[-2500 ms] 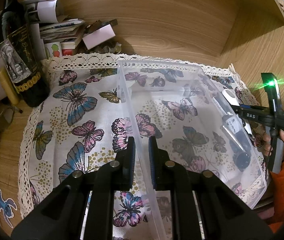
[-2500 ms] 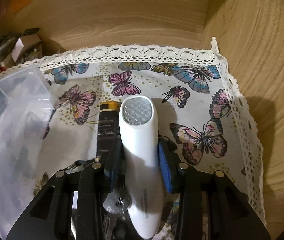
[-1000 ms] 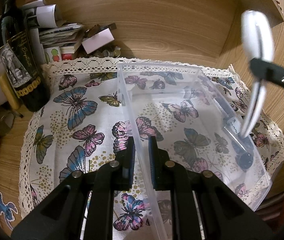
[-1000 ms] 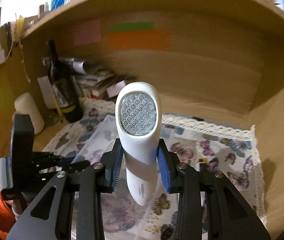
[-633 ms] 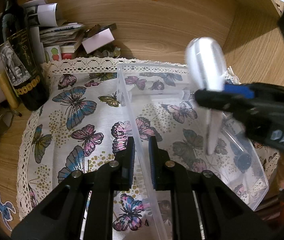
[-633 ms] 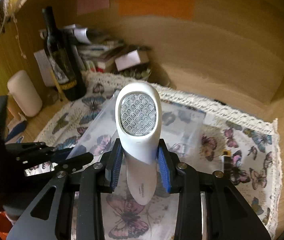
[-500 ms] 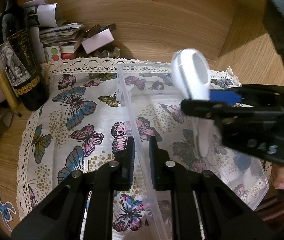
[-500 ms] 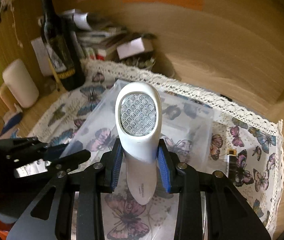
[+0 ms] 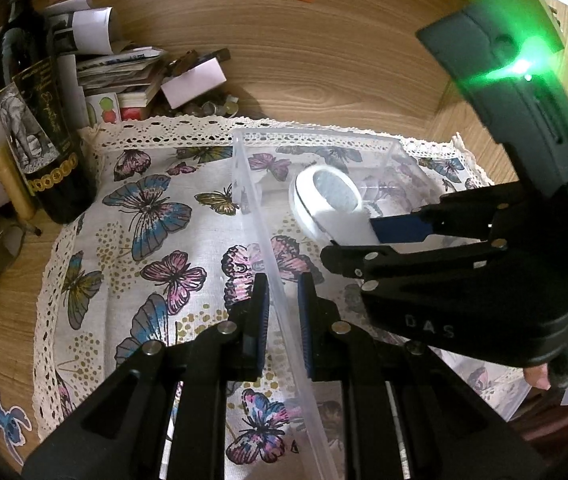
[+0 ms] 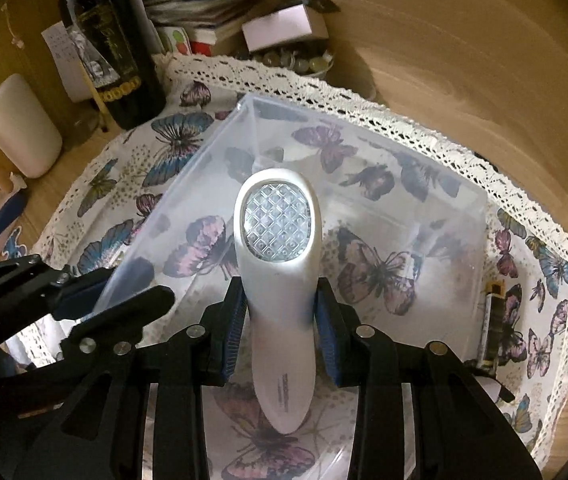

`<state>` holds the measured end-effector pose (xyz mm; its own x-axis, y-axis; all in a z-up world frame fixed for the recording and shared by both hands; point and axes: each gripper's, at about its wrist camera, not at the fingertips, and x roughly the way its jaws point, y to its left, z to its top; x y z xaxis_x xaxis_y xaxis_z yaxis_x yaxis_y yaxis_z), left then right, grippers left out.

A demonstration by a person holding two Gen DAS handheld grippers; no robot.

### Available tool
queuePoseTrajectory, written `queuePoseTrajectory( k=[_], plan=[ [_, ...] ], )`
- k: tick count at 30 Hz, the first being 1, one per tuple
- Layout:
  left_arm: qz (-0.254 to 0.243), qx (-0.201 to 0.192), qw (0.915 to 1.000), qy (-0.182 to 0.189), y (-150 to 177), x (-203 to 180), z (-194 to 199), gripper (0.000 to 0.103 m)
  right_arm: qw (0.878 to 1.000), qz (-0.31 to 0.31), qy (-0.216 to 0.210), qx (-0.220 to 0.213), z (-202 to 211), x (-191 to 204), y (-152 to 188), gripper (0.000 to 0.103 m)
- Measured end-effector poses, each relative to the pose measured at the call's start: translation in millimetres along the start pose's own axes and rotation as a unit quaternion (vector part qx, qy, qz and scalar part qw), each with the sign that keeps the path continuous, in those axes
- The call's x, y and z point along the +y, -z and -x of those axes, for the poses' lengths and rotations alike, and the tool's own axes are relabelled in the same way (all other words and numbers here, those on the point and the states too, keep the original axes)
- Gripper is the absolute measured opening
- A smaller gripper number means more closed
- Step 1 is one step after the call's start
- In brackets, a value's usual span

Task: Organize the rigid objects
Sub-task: 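Lower the white device into the clear box and open the right tool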

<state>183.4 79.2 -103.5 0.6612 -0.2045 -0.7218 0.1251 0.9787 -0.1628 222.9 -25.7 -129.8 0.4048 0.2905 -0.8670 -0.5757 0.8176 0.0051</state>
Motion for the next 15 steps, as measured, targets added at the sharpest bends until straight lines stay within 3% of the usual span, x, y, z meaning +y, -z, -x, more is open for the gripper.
queuePoseTrajectory(
  k=[4, 8, 15],
  plan=[
    [0.000, 0.000, 1.0000, 0.000, -0.2, -0.4, 0.3, 0.014, 1.000, 0.005, 0.005, -0.012, 4.5, 1.5, 0.7, 0.033],
    [-0.001, 0.000, 1.0000, -0.001, 0.2, 0.1, 0.5, 0.014, 0.999, 0.011, 0.010, -0.038, 18.5, 1.2, 0.0, 0.044],
    [-0.002, 0.000, 1.0000, -0.002, 0.5, -0.1, 0.7, 0.014, 0.997, 0.013, 0.030, -0.075, 50.4, -6.0, 4.0, 0.048]
  ],
)
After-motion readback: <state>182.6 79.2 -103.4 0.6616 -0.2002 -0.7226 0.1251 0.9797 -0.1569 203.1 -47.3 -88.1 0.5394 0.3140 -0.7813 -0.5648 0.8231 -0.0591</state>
